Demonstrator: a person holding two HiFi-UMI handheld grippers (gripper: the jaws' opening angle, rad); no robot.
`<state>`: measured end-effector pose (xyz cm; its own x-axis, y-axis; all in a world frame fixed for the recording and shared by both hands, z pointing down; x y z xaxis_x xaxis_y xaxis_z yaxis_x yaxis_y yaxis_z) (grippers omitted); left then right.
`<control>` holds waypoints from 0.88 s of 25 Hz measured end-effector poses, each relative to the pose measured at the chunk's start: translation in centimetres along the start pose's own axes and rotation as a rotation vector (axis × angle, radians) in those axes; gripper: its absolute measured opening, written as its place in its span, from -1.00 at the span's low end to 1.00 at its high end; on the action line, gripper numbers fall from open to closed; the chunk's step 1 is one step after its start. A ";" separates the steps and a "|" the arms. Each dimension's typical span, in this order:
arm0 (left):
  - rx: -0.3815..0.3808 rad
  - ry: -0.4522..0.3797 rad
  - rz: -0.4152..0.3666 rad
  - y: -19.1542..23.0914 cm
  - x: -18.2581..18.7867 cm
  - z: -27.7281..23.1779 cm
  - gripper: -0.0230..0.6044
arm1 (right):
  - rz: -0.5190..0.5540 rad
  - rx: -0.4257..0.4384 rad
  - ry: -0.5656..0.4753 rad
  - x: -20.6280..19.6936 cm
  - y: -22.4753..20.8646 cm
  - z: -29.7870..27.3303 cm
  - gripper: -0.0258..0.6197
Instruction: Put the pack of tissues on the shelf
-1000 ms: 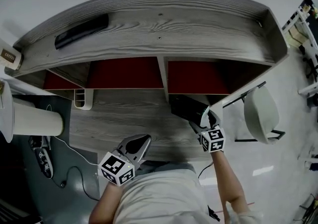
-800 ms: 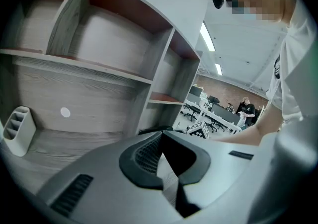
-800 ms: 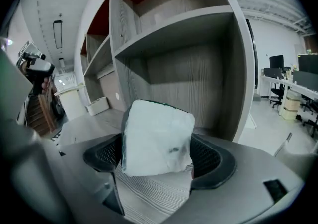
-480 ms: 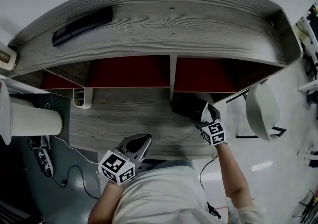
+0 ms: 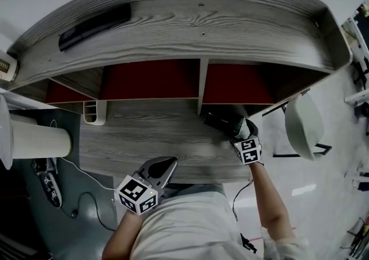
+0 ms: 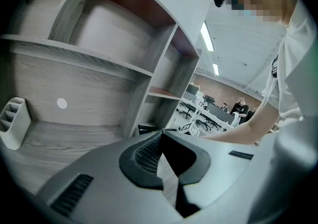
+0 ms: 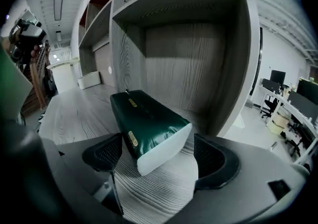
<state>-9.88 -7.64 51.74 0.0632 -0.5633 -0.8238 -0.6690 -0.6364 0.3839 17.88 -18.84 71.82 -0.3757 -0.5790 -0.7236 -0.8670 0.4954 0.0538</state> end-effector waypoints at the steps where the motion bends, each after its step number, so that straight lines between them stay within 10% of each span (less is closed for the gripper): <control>1: -0.002 0.001 0.001 -0.1 -0.1 0.0 -0.88 | -0.018 -0.019 0.002 -0.2 -0.3 0.2 0.45; 7: -0.018 0.005 0.004 -0.4 -0.4 -0.2 -0.88 | -0.106 -0.081 -0.004 -0.7 -1.0 1.2 0.42; 11: -0.019 0.004 0.006 -0.3 -0.5 -0.1 -0.88 | -0.114 -0.098 0.001 -0.8 -0.8 0.9 -0.13; 22: 0.002 0.010 0.029 0.1 -1.1 0.2 -0.88 | -0.152 -0.151 0.007 2.5 0.1 -2.2 -0.14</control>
<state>-10.21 -7.02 52.58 0.0516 -0.5866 -0.8082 -0.6722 -0.6189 0.4063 16.14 -21.65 71.48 -0.2384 -0.6447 -0.7263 -0.9531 0.2990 0.0473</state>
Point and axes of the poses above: the fingertips, and each gripper's own axes: z backward along the fingers, y to its left, x out of its top, the point moved 3 cm from there along z, backward along the fingers, and after that the axes turned 1 degree about y, right-handed, at the moved point
